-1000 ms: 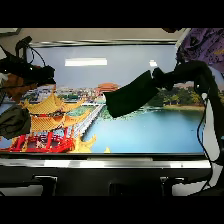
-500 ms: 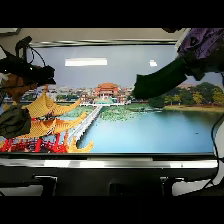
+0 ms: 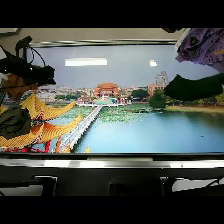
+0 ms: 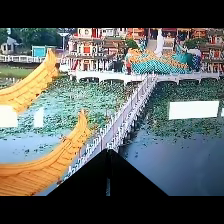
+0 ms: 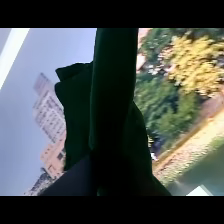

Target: Fold the clothes and pants, and hang the long-sleeved shirts on hangers.

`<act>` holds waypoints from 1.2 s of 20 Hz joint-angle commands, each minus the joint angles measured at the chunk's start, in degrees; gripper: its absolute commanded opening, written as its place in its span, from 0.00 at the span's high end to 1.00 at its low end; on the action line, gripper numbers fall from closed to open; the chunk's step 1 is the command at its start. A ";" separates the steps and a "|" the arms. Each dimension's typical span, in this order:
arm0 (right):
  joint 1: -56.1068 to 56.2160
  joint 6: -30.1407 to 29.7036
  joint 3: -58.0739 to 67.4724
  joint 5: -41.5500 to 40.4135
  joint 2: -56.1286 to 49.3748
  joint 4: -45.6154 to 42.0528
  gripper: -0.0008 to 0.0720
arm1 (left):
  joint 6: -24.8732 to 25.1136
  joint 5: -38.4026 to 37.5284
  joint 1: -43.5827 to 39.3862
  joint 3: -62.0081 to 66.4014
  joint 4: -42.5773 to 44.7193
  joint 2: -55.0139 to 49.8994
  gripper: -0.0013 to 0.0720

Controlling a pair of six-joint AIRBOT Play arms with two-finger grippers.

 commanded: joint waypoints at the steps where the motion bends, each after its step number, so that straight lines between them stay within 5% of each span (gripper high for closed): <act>1: -6.56 0.57 -1.79 -7.41 0.33 -4.28 0.95 | 0.04 0.00 0.07 0.02 0.04 -0.04 0.96; 14: -13.55 5.16 -45.16 -4.39 22.86 -18.80 0.95 | 0.02 0.00 0.04 0.02 0.20 -0.04 0.96; 24: -13.55 6.40 -52.74 -8.63 25.86 -29.35 0.95 | 0.02 0.00 0.04 0.02 0.20 -0.04 0.96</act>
